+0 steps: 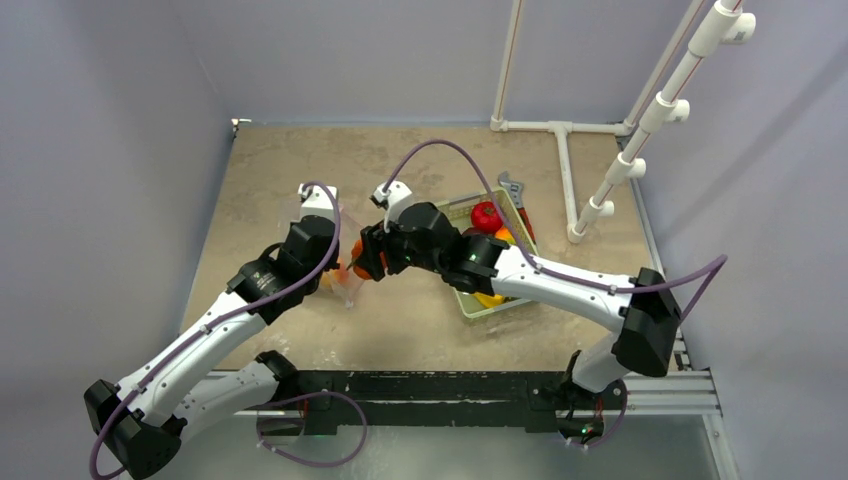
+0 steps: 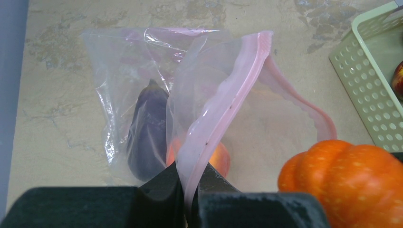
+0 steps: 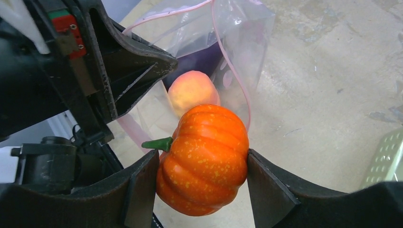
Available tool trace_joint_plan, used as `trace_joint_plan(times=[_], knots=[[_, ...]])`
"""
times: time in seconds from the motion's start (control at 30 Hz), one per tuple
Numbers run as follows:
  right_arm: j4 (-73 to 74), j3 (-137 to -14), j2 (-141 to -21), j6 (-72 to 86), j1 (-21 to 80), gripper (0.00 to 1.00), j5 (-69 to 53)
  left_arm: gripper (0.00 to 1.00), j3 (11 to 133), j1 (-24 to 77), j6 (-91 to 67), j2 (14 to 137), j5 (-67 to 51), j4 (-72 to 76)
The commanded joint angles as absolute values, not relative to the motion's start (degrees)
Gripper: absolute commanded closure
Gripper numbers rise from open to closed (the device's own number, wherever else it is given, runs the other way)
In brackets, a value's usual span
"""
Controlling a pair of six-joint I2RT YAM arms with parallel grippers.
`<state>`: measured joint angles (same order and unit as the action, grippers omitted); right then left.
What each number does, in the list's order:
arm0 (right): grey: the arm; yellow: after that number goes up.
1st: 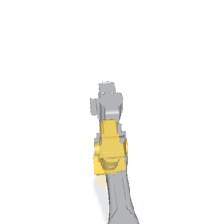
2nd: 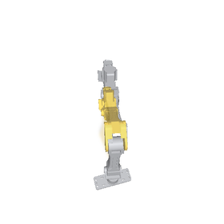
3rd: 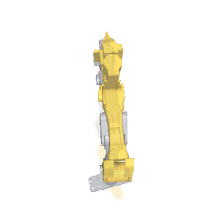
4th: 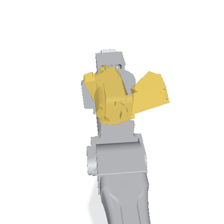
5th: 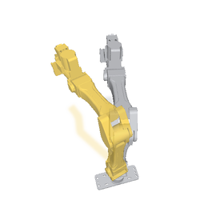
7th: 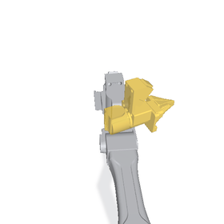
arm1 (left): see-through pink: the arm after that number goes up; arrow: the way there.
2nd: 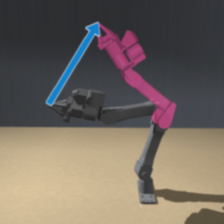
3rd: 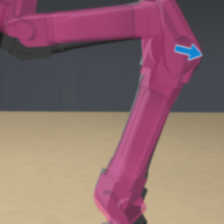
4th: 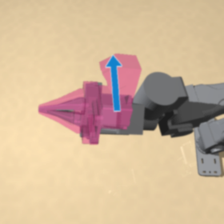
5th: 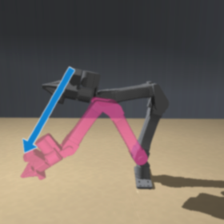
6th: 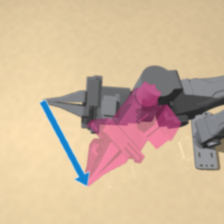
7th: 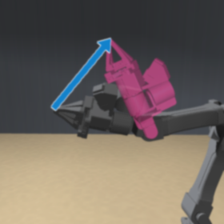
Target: Place the food in the zip-top bag and seal the zipper
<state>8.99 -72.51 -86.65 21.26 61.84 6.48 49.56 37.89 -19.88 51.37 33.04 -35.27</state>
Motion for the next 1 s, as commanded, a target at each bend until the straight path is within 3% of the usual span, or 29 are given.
trace_joint_plan(times=[0.0, 0.6, 0.8, 0.97], knots=[[5.44, -76.99, -88.48, 19.03, 62.97, 0.77, 8.14, 1.0, 49.4, 37.66, -19.44, 50.54, 33.45, -33.55], [2.43, -82.81, -99.01, 24.48, 63.19, 0.65, 19.03, 1.0, 49.33, 37.68, -19.07, 50.05, 32.43, -33.14], [2.12, -84.63, -100.28, 26.21, 63.24, 0.33, 19.95, 1.0, 49.31, 37.7, -18.99, 49.71, 32.15, -32.9], [2.22, -83.97, -99.7, 27.41, 63.26, 0.15, 20.12, 1.0, 49.27, 37.7, -19.07, 49.4, 32.23, -33.0]])
